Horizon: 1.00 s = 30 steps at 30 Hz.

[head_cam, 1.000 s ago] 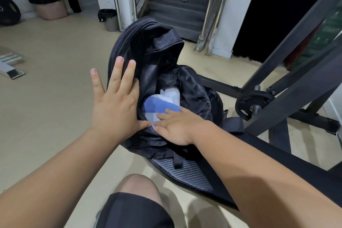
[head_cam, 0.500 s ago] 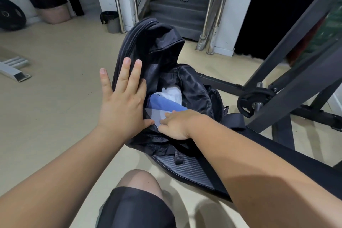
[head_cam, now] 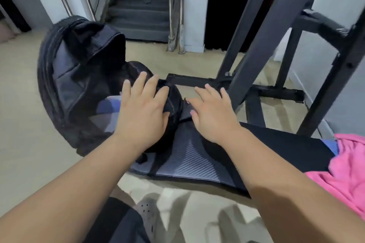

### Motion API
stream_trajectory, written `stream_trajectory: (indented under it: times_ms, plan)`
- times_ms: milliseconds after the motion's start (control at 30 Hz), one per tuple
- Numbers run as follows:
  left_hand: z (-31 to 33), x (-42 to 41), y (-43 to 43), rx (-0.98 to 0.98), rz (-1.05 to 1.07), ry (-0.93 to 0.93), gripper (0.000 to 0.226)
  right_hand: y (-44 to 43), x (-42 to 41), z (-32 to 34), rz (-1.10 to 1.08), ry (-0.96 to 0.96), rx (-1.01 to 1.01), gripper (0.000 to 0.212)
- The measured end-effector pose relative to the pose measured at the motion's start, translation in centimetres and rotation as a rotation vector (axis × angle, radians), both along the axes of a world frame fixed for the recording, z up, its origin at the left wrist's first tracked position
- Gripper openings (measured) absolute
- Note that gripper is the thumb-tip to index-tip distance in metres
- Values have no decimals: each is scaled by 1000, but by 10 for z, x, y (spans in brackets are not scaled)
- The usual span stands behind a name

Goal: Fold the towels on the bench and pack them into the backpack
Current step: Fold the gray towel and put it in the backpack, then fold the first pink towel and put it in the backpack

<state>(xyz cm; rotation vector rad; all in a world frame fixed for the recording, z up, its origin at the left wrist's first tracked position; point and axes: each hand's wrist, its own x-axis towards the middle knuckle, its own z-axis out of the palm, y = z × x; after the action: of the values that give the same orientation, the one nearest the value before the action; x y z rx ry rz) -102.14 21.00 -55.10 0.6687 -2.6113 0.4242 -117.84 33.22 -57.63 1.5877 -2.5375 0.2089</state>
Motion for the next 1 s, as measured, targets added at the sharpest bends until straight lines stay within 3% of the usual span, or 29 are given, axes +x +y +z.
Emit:
stream_trajectory:
  times_ms: [333,567,700,767,933,1000]
  plan:
    - [-95,-115,139,257,-315,-290,56,188,-65,-87,-637,-234,272,52]
    - [-143,-148,196,464,-431,-484,61,251,-88,-127,-1008,-402,224,71]
    - [-155,-149,196,506,-429,-523,63,246,-90,-132,-895,-344,190,65]
    - [-156,-148,192,518,-430,-485,63,235,-89,-135,-781,-365,57,61]
    - [-156,-140,190,600,-438,-219,57,202,-76,-128,-420,-809,-496,51]
    - [-158,-138,194,625,-444,-145,45,197,-75,-124,-355,-828,-578,43]
